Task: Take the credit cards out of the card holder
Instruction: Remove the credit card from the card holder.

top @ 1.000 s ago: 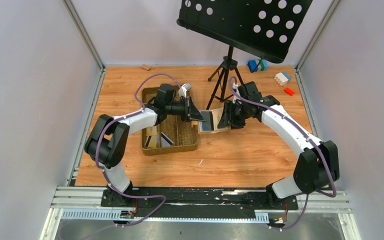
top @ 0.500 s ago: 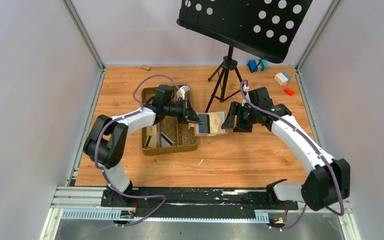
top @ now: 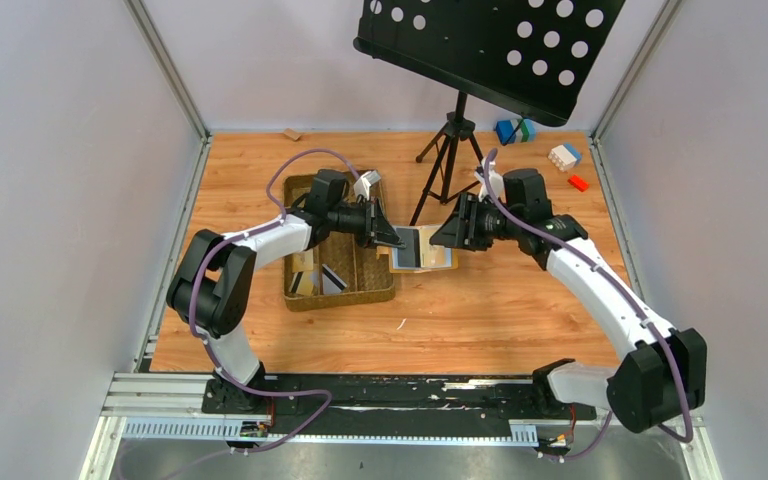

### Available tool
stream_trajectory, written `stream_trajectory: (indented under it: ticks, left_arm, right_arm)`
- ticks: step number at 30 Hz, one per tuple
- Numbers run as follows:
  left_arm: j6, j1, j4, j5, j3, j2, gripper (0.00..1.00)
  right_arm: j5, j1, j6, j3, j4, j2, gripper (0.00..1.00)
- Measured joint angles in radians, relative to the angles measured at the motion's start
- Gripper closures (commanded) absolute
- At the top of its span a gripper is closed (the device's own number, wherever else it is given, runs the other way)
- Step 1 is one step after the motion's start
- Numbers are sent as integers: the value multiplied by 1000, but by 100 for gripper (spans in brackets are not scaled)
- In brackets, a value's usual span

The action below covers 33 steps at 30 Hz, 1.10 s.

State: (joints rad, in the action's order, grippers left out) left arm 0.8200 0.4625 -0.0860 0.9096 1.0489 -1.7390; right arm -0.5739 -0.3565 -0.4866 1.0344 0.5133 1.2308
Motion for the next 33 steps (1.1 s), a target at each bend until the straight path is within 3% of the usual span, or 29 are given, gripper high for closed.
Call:
stream_trajectory:
  ticks: [20,33]
  left_arm:
    - [154,16,-170,34,0,0,100]
    - [354,16,-425,25,-15,0,100]
  right_arm:
    - [-128,10,-44,-34,-122,126,57]
    - [-190,58,-43,-48,-137,103,57]
